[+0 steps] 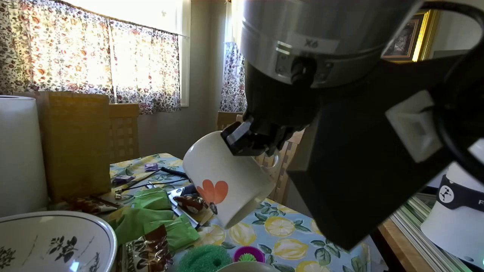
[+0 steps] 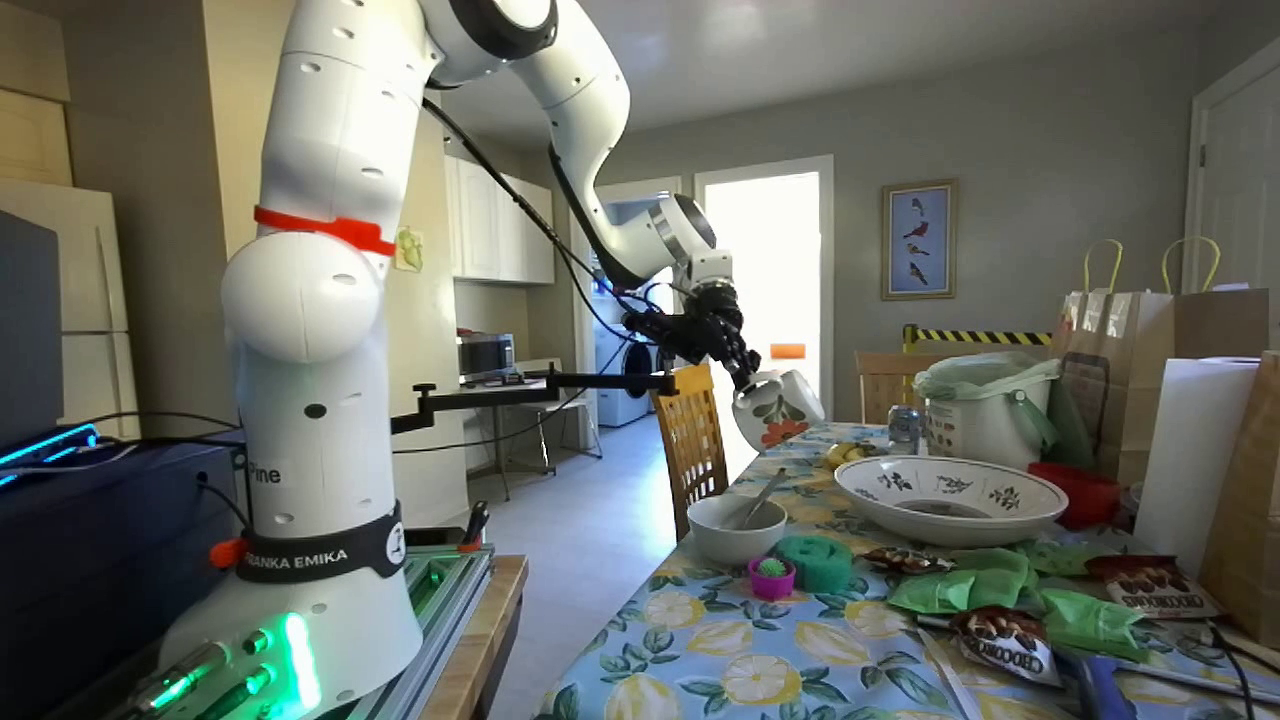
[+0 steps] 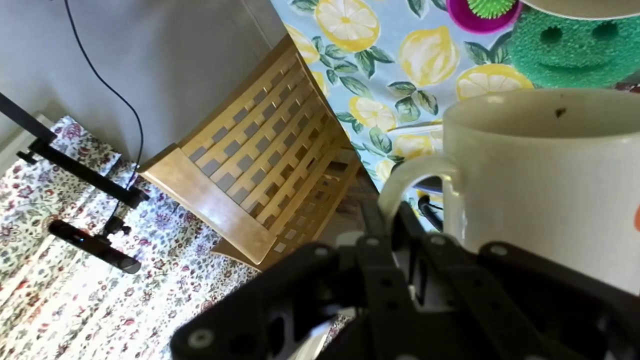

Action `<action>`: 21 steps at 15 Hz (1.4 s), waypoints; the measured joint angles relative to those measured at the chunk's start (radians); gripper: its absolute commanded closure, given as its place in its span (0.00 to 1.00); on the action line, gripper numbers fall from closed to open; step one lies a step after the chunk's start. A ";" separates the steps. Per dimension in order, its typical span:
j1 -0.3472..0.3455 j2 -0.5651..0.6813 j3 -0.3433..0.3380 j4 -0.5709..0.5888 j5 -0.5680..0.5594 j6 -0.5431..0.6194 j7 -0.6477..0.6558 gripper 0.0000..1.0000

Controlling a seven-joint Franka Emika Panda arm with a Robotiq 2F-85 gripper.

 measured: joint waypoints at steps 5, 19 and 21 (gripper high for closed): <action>0.000 0.001 0.000 0.000 -0.009 0.003 0.000 0.97; 0.001 0.002 0.002 0.002 -0.010 -0.009 -0.004 0.97; 0.003 0.004 0.006 0.005 -0.010 -0.014 -0.004 0.97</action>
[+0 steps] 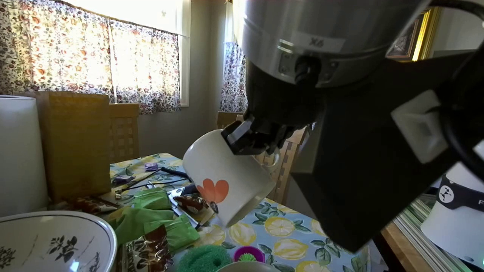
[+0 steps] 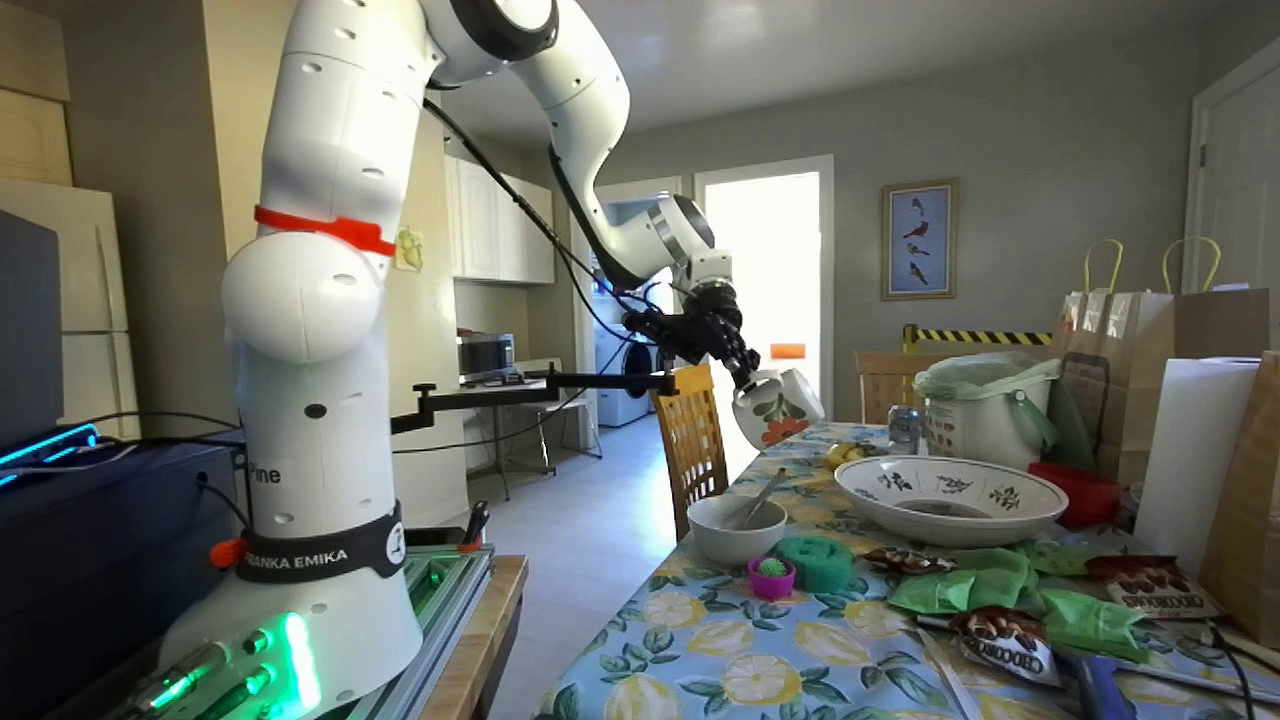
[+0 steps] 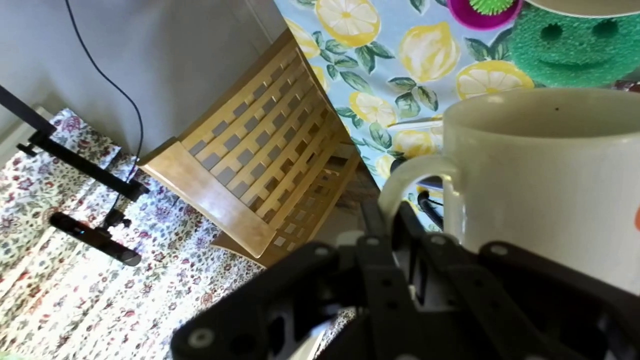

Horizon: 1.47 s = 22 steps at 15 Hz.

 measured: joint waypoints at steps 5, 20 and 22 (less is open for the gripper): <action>0.006 0.007 0.002 0.009 0.000 -0.007 -0.003 0.97; 0.004 0.010 -0.001 0.019 0.000 0.014 -0.031 0.97; 0.001 0.010 -0.002 0.018 0.000 0.035 -0.039 0.97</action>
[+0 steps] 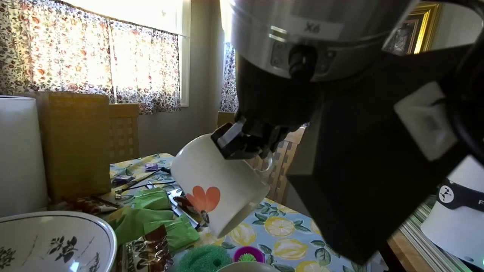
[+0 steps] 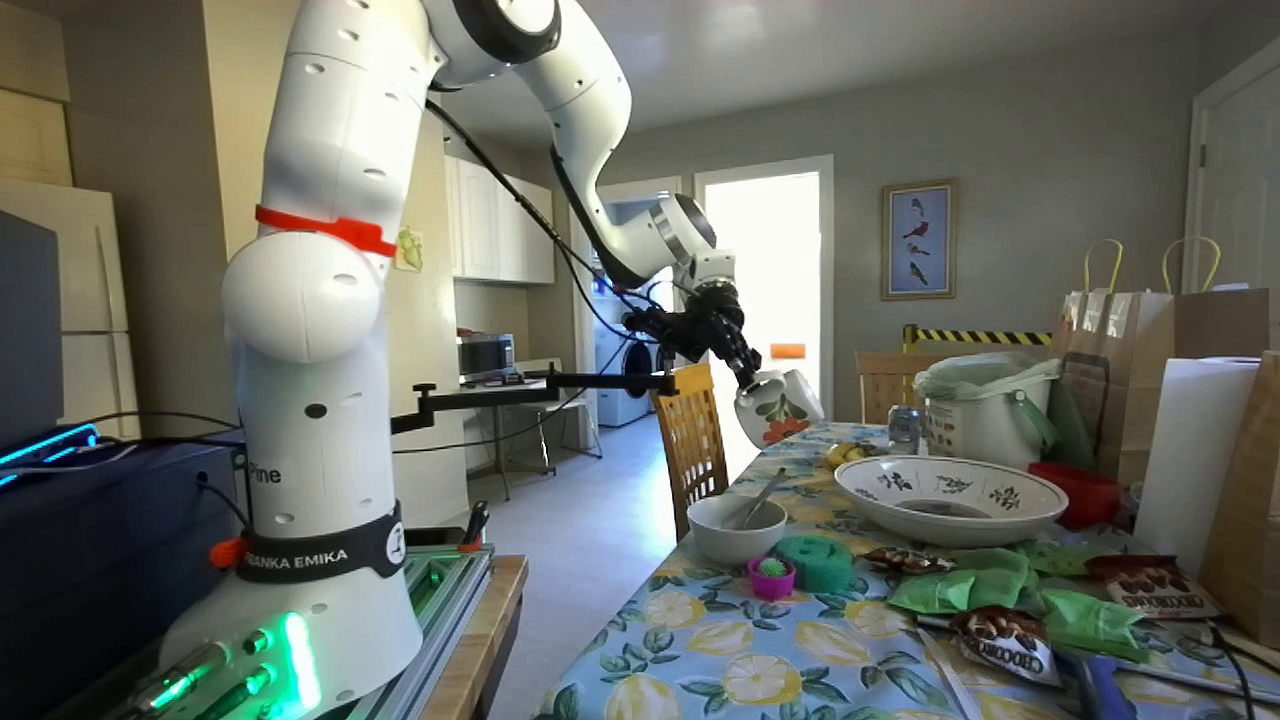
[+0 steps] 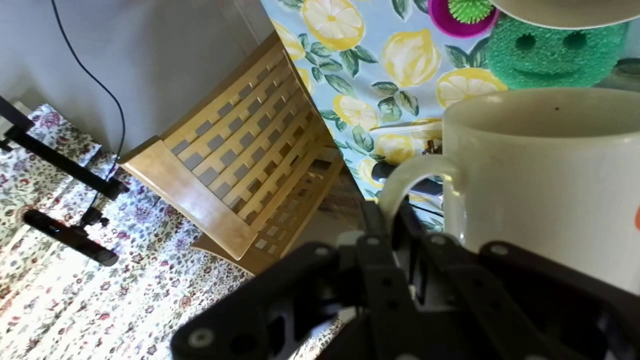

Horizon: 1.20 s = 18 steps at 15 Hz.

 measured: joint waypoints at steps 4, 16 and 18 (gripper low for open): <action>-0.012 -0.002 -0.006 0.000 0.000 0.068 -0.010 0.97; -0.052 -0.040 -0.023 -0.004 0.069 0.145 -0.061 0.97; -0.053 -0.050 -0.023 -0.005 0.093 0.173 -0.070 0.97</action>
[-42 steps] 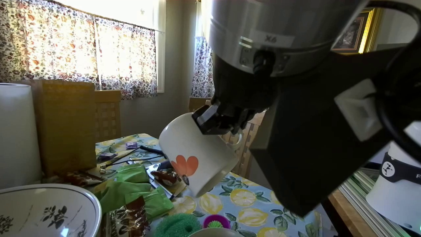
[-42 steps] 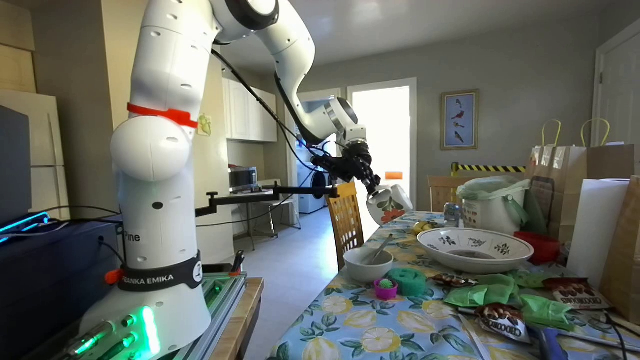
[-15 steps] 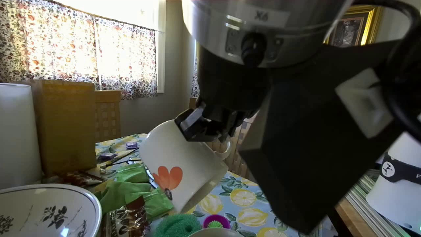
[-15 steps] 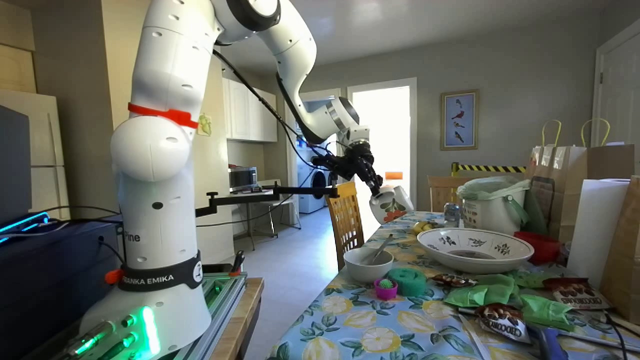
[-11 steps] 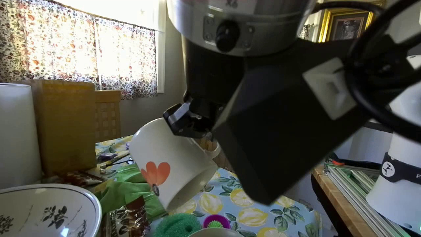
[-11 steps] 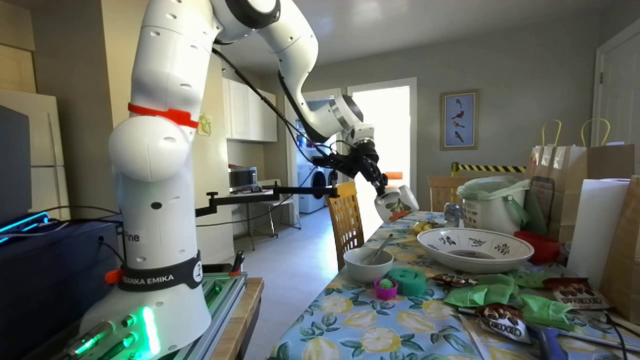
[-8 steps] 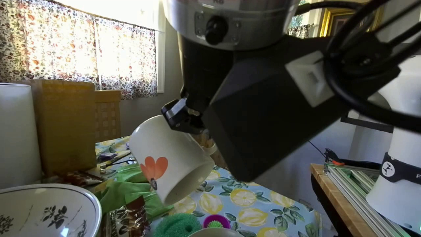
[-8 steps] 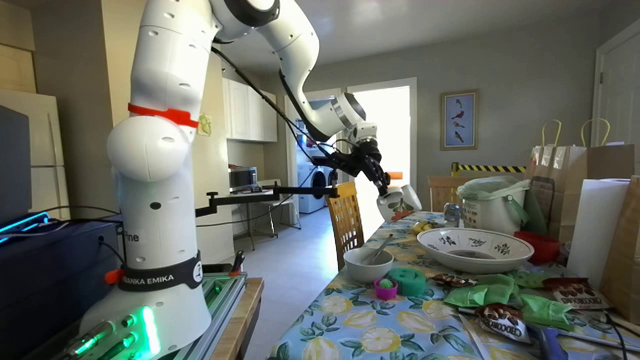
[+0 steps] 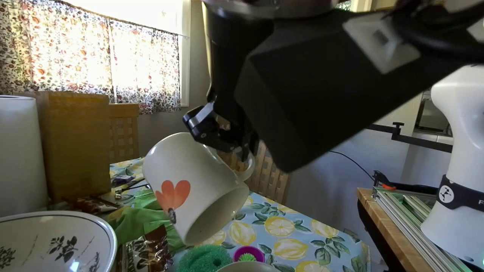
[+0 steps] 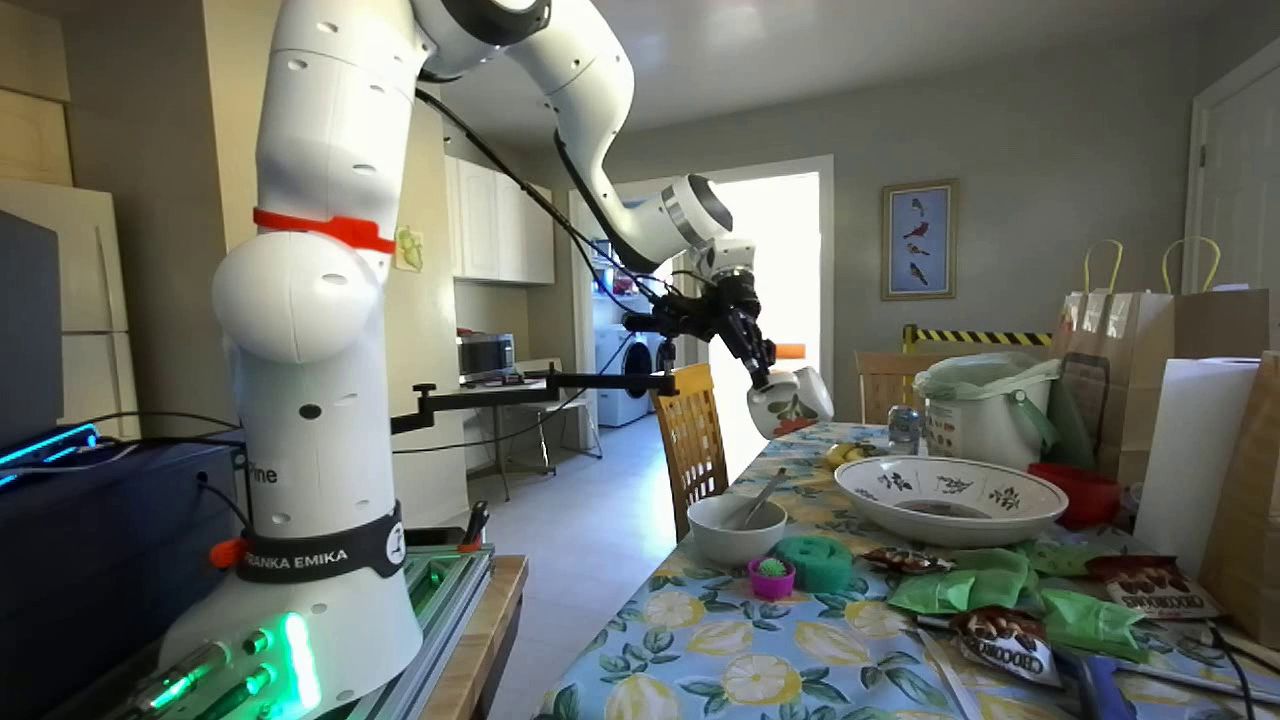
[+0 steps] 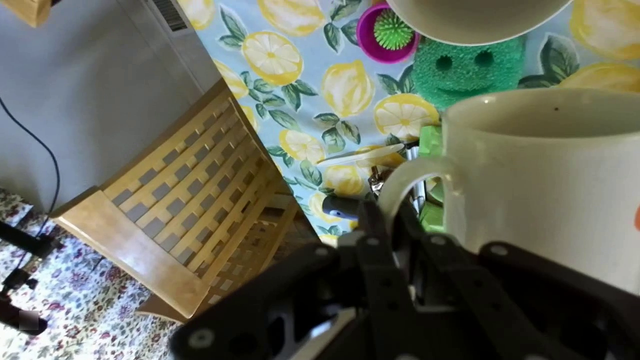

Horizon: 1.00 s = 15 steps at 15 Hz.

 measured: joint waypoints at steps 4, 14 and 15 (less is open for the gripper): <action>-0.020 -0.031 -0.004 -0.026 0.073 0.090 -0.016 0.97; -0.090 -0.137 -0.042 -0.169 0.251 0.271 -0.024 0.97; -0.099 -0.151 -0.044 -0.186 0.255 0.298 -0.024 0.97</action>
